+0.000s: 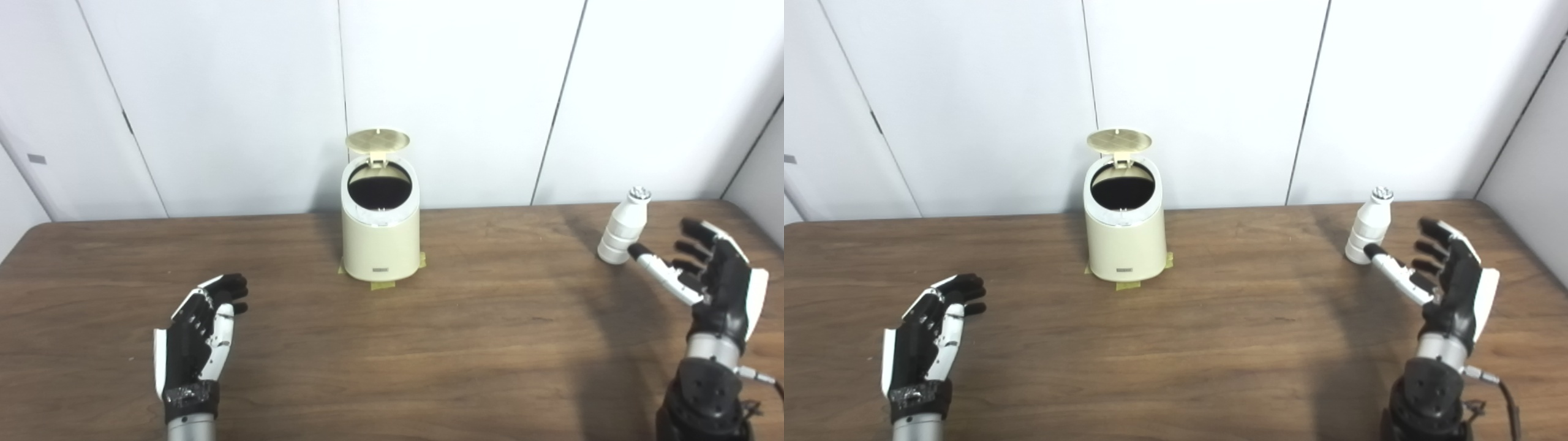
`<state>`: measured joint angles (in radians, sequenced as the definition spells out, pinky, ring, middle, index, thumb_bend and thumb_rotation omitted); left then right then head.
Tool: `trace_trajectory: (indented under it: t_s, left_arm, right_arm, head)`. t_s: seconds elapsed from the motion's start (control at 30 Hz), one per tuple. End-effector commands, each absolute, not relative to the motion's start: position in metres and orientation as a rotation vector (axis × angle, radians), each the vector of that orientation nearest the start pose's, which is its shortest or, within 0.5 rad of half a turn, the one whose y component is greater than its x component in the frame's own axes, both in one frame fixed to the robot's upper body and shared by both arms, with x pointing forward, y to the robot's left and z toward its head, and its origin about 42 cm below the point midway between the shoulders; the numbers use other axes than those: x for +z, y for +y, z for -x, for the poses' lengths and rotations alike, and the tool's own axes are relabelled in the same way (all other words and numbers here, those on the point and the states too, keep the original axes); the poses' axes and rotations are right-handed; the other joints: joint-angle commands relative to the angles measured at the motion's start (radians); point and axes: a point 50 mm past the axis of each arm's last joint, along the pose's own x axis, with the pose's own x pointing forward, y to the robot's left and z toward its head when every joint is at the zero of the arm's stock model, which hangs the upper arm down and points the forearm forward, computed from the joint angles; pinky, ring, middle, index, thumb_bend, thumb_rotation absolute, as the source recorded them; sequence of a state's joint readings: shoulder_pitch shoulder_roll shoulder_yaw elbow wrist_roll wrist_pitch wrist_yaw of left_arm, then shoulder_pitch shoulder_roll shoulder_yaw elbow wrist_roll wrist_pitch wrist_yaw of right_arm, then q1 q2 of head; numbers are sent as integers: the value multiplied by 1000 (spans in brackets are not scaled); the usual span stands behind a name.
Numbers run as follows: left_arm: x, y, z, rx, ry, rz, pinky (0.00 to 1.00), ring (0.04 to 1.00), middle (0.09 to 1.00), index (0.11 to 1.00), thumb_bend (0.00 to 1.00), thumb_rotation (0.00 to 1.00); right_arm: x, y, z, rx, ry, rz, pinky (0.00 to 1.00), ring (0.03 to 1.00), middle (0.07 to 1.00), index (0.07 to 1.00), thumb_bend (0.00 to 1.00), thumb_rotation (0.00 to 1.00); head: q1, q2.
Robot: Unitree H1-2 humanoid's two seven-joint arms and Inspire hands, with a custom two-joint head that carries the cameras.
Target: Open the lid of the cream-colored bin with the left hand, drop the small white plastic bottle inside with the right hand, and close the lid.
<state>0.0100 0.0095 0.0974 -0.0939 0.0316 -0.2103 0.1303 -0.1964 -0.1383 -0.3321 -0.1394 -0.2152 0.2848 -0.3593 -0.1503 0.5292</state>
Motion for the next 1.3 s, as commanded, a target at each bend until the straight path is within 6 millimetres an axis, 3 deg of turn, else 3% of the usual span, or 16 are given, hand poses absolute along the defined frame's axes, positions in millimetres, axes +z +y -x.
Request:
trace_trajectory:
  t_s: [0.0,0.2,0.43,0.63,1.03,1.27]
  left_arm:
    - [131,250,-278,222,-306,-35,645,698,695,665,236,447]
    - [133,249,-278,221,-302,-33,649,700,694,660,224,419]
    - [133,249,-277,219,-301,-17,652,699,691,661,218,386]
    - [134,250,-275,216,-304,-71,655,704,697,665,244,452]
    - [135,252,-276,211,-305,-73,657,709,701,668,239,449]
    - [136,254,-275,212,-307,-80,658,708,698,666,244,460]
  right_arm:
    - [219,-348,-325,-706,-184,296,778,861,873,924,775,266]
    - [225,-351,-338,-667,-187,311,804,901,930,961,787,264]
    - [229,-359,-358,-657,-151,350,652,773,853,911,872,310]
    - [230,-362,-370,-647,-111,367,716,829,878,909,836,284]
    - [206,-373,-392,-672,-2,432,716,840,891,911,821,275]
    - [191,-379,-394,-675,14,396,684,812,870,903,842,239]
  head:
    - [-1,1]
    - [-5,0]
    - [-8,3]
    - [-16,7]
    - [-33,4]
    - [-34,7]
